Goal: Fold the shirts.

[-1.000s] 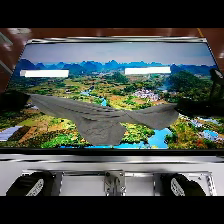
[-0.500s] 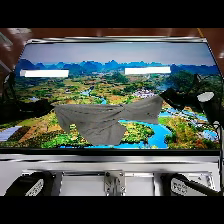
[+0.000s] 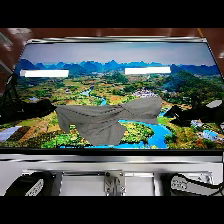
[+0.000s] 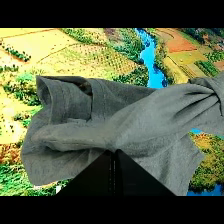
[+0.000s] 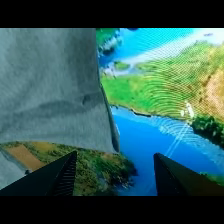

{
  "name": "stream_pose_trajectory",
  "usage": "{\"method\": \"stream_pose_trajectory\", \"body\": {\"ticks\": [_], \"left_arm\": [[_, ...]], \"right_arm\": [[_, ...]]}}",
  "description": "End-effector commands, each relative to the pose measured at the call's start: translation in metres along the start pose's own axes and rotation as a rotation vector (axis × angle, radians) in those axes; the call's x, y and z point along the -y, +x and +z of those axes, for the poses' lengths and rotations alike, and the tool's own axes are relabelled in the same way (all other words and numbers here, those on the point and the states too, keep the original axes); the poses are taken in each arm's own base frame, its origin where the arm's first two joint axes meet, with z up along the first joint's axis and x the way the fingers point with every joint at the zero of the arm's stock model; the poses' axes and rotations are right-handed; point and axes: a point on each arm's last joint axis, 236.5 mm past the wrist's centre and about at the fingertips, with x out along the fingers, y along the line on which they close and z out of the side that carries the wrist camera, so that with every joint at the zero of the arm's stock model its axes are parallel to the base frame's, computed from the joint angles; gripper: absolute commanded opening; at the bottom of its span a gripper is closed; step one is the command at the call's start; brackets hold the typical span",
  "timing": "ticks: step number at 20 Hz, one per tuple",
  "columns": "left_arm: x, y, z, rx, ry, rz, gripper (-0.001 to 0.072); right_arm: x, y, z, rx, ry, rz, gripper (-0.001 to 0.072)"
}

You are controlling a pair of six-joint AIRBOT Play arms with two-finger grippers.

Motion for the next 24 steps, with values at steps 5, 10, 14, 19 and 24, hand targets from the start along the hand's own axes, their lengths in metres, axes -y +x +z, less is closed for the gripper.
{"method": "stream_pose_trajectory", "body": {"ticks": [5, 10, 14, 19, 24], "left_arm": [[0.000, 0.000, 0.000, -0.001, -0.001, -0.001, 0.0034], [0.000, 0.000, 0.002, 0.007, 0.002, -0.002, 0.0034], [0.000, -0.008, 0.019, 0.063, 0.029, 0.008, 0.0033], [0.051, -0.092, 0.103, 0.331, 0.257, -0.023, 0.0033], [0.149, -0.285, 0.172, 0.795, 0.413, -0.140, 0.0034]], "right_arm": [[-0.024, 0.062, -0.019, -0.113, 0.037, 0.048, 0.0598], [-0.033, 0.082, -0.020, -0.117, 0.040, 0.052, 0.0233], [-0.074, 0.052, -0.029, -0.183, -0.142, 0.180, 0.0053], [-0.177, -0.089, -0.002, 0.108, -0.545, 0.250, 0.0053], [-0.296, -0.337, -0.024, 0.913, -0.907, 0.192, 0.0053]]}}
